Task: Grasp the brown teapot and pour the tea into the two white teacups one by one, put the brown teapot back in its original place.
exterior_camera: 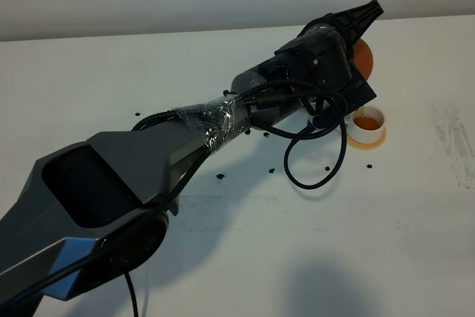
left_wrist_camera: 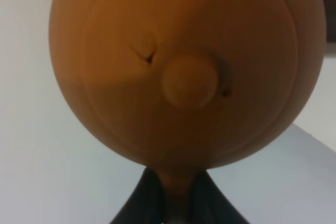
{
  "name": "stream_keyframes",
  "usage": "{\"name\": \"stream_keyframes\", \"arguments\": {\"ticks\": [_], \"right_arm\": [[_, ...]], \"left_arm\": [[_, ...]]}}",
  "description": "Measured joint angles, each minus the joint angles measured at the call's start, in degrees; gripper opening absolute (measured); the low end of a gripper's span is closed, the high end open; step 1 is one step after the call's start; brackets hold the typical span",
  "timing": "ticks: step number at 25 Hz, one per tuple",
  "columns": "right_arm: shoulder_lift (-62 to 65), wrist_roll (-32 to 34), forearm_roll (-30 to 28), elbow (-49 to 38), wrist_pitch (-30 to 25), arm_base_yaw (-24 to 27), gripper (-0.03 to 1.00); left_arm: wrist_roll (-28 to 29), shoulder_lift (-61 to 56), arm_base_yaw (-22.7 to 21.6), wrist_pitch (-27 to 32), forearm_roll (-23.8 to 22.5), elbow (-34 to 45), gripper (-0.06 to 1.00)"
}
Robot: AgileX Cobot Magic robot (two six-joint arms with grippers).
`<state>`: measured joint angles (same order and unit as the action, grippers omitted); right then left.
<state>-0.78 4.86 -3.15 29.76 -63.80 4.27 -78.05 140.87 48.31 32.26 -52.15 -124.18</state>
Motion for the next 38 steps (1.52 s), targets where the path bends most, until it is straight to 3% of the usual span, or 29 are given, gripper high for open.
{"name": "stream_keyframes", "arguments": {"ticks": [30, 38], "right_arm": [[0.0, 0.0, 0.0, 0.0, 0.0, 0.0, 0.23], [0.0, 0.0, 0.0, 0.0, 0.0, 0.0, 0.23]], "left_arm": [[0.0, 0.0, 0.0, -0.6, -2.2, 0.0, 0.09], [-2.3, 0.0, 0.0, -0.8, -2.2, 0.0, 0.09]]}}
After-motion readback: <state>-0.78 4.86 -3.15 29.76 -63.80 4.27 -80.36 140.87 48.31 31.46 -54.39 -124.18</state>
